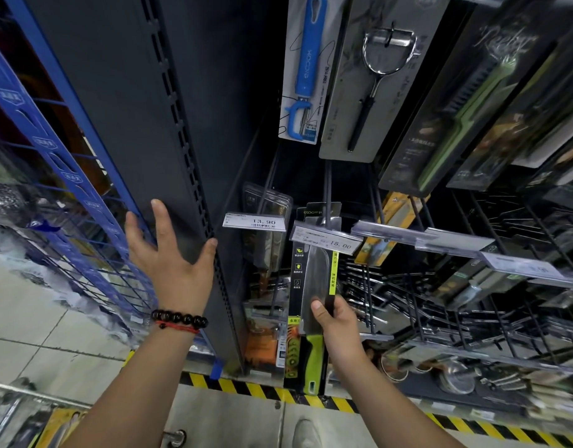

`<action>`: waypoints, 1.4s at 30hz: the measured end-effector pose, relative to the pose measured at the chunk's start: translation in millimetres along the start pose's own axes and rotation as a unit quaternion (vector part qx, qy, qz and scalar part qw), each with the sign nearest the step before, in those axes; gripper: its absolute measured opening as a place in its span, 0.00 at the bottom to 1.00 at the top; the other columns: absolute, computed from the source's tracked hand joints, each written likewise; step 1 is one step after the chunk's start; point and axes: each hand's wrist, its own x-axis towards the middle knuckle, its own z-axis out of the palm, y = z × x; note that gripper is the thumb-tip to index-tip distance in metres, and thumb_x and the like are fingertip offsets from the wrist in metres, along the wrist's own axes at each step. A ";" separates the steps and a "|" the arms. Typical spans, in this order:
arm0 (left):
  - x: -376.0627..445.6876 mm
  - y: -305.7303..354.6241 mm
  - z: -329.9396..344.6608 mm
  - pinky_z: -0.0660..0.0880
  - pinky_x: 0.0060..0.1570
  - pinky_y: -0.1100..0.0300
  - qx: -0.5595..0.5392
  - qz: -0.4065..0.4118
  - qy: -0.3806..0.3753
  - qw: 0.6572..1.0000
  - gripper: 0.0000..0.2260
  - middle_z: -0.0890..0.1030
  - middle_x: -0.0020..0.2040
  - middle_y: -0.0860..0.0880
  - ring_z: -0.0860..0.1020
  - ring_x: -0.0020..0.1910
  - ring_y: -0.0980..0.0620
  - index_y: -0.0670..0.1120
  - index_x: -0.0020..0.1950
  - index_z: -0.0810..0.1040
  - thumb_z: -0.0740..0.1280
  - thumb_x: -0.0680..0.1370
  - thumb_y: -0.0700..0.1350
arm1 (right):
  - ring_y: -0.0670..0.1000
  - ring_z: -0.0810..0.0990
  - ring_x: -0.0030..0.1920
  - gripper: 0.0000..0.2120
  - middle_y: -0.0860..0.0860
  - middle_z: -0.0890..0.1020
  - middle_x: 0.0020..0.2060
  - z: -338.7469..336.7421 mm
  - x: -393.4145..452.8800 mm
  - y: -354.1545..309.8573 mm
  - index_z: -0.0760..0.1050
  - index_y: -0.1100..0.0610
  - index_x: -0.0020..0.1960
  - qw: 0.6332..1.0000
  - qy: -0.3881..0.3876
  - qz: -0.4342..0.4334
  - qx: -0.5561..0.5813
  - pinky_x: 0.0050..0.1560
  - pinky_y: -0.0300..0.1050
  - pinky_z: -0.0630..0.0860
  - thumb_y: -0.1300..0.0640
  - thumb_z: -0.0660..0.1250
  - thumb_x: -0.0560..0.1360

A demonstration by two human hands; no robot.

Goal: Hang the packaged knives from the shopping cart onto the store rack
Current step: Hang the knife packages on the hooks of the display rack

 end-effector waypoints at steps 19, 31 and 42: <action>0.2 1.9 -2.9 0.52 0.72 0.45 0.022 -0.001 -0.010 1.000 0.44 0.49 0.76 0.34 0.51 0.75 0.36 0.56 0.77 0.48 0.75 0.71 0.50 | 0.60 0.62 0.75 0.29 0.55 0.62 0.76 6.1 90.4 -22.3 0.52 0.58 0.79 0.996 -0.012 0.064 -0.061 0.68 0.53 0.65 0.50 0.58 0.83; -14.4 12.0 -16.8 0.54 0.69 0.37 0.077 -0.050 -0.073 0.993 0.43 0.51 0.77 0.41 0.52 0.73 0.34 0.56 0.77 0.53 0.75 0.70 0.54 | 0.53 0.72 0.34 0.05 0.53 0.77 0.37 -6.7 41.4 -9.8 0.76 0.58 0.50 0.994 0.052 0.062 -0.068 0.32 0.43 0.69 0.63 0.61 0.80; -78.7 7.9 -61.8 0.63 0.69 0.53 0.007 -0.062 -0.368 0.928 0.21 0.69 0.71 0.49 0.65 0.70 0.47 0.50 0.72 0.67 0.61 0.80 0.53 | 0.41 0.71 0.29 0.10 0.43 0.77 0.32 11.7 -55.4 -57.1 0.78 0.50 0.43 0.971 0.006 -0.140 -0.193 0.33 0.36 0.67 0.61 0.63 0.78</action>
